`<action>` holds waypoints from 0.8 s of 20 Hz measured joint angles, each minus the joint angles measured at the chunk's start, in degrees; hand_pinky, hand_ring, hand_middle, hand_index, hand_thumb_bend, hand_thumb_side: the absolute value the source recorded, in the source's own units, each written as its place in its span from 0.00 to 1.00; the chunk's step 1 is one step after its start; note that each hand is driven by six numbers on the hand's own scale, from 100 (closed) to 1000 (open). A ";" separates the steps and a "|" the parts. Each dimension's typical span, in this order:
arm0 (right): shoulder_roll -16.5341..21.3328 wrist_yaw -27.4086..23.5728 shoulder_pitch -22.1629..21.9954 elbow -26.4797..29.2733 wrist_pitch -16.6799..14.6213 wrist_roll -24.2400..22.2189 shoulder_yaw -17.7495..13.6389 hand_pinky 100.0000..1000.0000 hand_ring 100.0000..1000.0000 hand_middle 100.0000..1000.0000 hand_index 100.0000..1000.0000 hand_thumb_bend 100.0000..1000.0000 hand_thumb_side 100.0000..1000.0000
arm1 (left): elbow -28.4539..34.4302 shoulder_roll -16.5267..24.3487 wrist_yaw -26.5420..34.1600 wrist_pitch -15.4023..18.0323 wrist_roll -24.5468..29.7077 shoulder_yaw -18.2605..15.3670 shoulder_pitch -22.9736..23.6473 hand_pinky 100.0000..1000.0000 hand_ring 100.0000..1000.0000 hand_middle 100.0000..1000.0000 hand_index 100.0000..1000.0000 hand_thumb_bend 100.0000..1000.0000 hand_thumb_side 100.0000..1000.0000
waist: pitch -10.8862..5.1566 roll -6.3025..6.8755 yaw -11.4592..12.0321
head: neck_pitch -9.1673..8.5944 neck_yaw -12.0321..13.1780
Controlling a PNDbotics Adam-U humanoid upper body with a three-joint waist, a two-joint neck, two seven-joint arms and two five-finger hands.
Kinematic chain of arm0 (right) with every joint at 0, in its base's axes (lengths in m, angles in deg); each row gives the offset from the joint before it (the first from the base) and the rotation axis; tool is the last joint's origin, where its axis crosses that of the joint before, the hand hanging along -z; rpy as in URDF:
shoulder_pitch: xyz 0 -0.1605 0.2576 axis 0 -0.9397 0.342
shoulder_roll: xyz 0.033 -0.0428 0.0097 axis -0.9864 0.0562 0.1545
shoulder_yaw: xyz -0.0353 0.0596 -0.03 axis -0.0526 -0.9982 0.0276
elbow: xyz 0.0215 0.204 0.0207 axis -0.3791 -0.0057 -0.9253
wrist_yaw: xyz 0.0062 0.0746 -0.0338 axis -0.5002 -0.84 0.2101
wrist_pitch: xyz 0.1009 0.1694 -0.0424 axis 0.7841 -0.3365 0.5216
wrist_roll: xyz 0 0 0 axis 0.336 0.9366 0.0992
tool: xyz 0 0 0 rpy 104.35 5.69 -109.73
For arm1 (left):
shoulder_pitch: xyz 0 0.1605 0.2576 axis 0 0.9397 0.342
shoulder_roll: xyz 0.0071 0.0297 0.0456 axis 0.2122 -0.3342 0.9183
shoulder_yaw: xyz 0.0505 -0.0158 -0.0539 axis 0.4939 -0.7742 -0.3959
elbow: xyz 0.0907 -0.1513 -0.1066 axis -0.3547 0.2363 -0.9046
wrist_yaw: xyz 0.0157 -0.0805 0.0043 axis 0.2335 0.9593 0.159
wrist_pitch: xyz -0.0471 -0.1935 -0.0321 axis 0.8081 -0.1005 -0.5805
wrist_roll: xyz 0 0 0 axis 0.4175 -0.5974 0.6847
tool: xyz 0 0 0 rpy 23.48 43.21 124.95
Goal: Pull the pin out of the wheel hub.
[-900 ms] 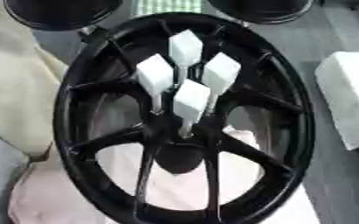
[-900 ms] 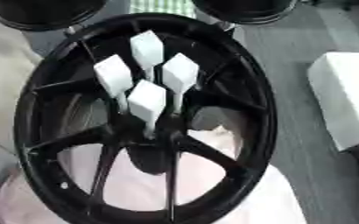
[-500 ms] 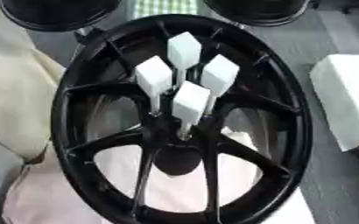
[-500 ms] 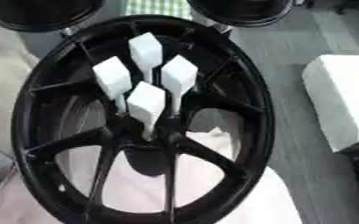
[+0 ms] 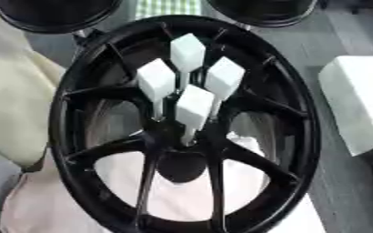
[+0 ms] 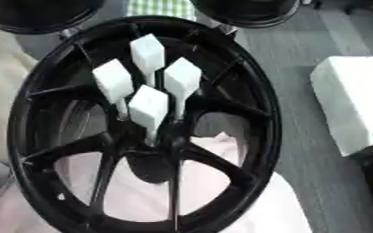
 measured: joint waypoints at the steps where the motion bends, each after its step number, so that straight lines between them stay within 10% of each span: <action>1: -0.26 0.00 0.35 0.26 -0.34 -0.93 0.75 0.88 0.80 0.76 0.81 0.60 0.34 | 0.00 -0.03 0.00 0.05 0.16 0.00 0.05 0.68 0.69 0.73 0.78 1.00 0.60 | 0.01 -0.01 0.12 | 0.00 -0.17; 16: -7.30 -0.11 8.69 0.78 -4.21 -16.13 10.36 0.87 0.78 0.76 0.81 0.59 0.25 | -0.04 -0.03 0.23 0.00 1.44 -0.01 0.37 0.69 0.70 0.74 0.78 1.00 0.59 | 0.27 -0.68 0.94 | 0.08 -1.39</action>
